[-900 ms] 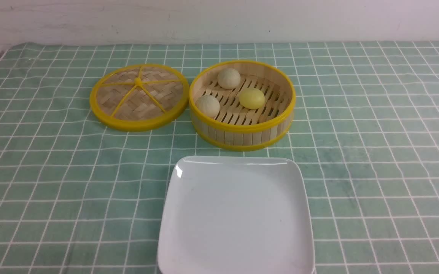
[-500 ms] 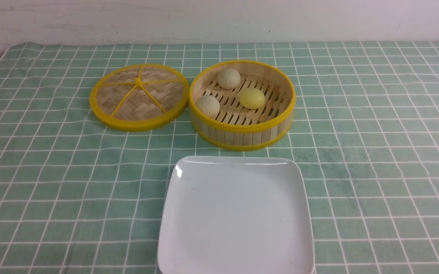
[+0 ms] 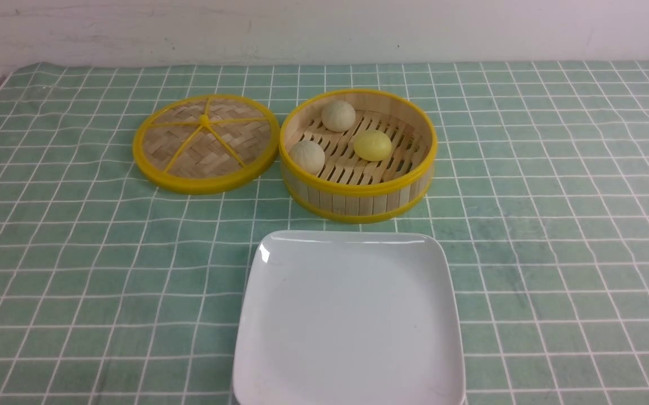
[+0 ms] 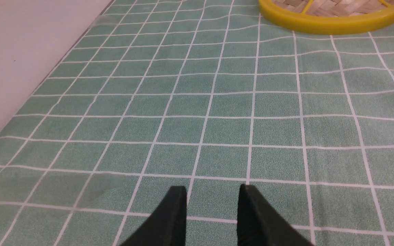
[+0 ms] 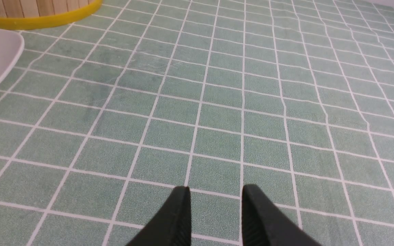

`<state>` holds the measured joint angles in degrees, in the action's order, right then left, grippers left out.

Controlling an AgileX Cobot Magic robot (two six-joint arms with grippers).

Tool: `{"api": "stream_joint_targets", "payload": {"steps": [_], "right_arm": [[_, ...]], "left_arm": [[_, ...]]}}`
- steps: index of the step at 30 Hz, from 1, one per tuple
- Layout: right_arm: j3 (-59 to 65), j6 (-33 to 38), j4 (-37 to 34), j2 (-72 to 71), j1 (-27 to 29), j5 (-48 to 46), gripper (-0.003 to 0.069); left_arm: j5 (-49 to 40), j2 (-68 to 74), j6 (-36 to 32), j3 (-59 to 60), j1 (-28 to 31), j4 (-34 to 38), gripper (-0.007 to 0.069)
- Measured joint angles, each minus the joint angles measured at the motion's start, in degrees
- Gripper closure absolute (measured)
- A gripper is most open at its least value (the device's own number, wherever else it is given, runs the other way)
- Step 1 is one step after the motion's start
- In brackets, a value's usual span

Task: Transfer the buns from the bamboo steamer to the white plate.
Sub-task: 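Reach toward a bun in the bamboo steamer with the right gripper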

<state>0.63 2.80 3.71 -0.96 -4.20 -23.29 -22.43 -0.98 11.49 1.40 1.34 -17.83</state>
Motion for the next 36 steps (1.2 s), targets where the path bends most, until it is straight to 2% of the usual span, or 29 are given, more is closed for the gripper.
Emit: {"api": "stream_joint_targets", "payload": {"steps": [13, 16, 19, 21, 23, 25, 29, 36], "right_arm": [[0.0, 0.0, 1.24, 0.0, 0.0, 0.05, 0.042], [0.07, -1.31, -0.02, 0.0, 0.0, 1.15, 0.042], [0.58, -9.87, -11.89, 0.0, 0.0, 4.65, 0.042], [0.71, -17.86, -23.52, 0.0, 0.0, 6.84, 0.042], [0.71, -22.32, -31.09, 0.0, 0.0, 8.13, 0.042], [0.71, -24.48, -36.28, 0.0, 0.0, 8.28, 0.042], [0.71, -25.36, -40.07, 0.0, 0.0, 8.35, 0.042], [0.57, -25.46, -41.02, 0.0, 0.0, 8.3, 0.0428]], "left_arm": [[0.05, 0.0, 0.16, 0.0, 0.0, 0.22, 0.0384], [2.37, 0.0, 6.24, 0.13, 0.0, 8.27, 0.0384], [6.71, 0.0, 18.9, 0.24, 0.0, 24.85, 0.0384], [9.2, 0.0, 28.01, 0.24, 0.0, 36.88, 0.0384], [10.81, 0.0, 34.93, 0.24, 0.0, 46.69, 0.0384], [11.93, 0.0, 38.41, 0.24, 0.0, 52.96, 0.0384], [13.18, 0.0, 39.32, 0.24, 0.0, 56.67, 0.0384], [15.32, 0.0, 37.09, 0.24, 0.0, 56.72, 0.0384]]}}
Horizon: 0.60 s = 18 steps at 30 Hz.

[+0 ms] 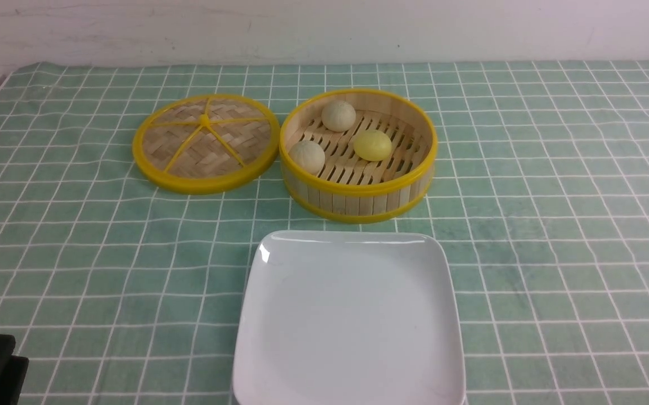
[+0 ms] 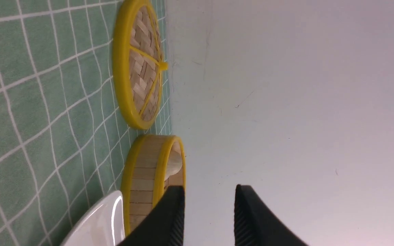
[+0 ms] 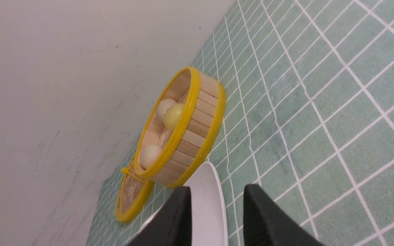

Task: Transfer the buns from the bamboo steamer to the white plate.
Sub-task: 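Reach toward a bun in the bamboo steamer with the right gripper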

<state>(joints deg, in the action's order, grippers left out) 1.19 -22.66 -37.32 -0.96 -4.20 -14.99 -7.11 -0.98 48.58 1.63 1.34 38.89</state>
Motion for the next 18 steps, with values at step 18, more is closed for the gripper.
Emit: {"api": "stream_joint_targets", "payload": {"steps": [18], "right_arm": [[-36.67, 15.37, 26.12, 40.26, -0.02, -40.26, 0.0659]], "left_arm": [[-44.51, 35.02, -37.13, -37.21, 0.0, -18.47, 0.0623]]}}
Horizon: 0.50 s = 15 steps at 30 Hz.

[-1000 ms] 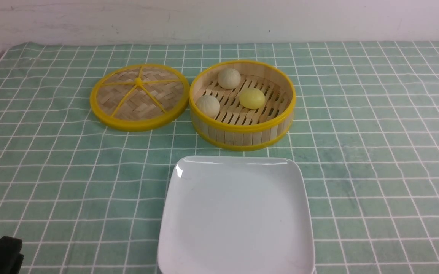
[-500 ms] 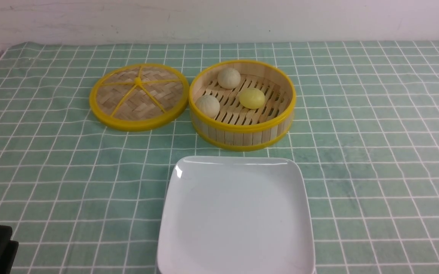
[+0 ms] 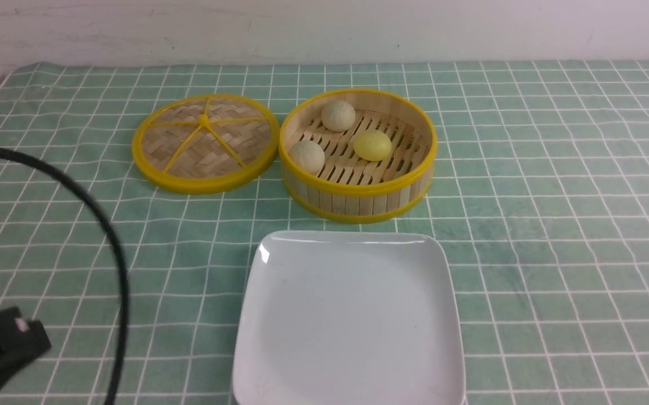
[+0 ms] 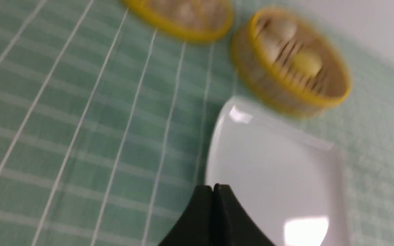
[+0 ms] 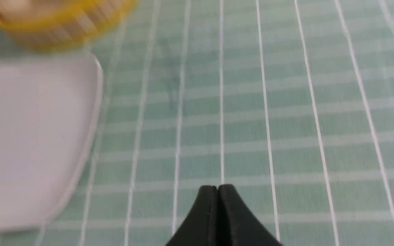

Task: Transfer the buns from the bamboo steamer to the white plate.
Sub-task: 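Reach toward a bun in the bamboo steamer with the right gripper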

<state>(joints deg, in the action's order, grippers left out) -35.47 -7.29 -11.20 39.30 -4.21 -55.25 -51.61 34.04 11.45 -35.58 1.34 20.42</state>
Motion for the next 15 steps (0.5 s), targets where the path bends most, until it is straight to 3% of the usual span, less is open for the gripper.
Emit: {"api": "stream_joint_targets", "payload": {"steps": [5, 8, 12, 15], "right_arm": [[-4.53, 21.02, -18.58, 18.73, -0.05, -3.34, 0.065], [-9.11, 28.93, -26.21, 27.55, -0.33, -3.34, 0.0644], [-18.84, 30.44, -26.52, 37.89, -4.16, -3.27, 0.0631], [-30.1, 26.5, -21.4, 48.61, -9.92, -3.12, 0.0608]], "left_arm": [[-5.07, 13.21, -9.17, -1.51, 0.0, 2.24, 0.0623], [-5.03, 16.51, -12.58, -1.75, 0.0, 4.9, 0.0621], [-4.38, 17.63, -14.38, -1.75, 0.0, 6.01, 0.0613], [-3.0, 17.63, -14.76, -1.75, 0.0, 6.14, 0.0607]]}}
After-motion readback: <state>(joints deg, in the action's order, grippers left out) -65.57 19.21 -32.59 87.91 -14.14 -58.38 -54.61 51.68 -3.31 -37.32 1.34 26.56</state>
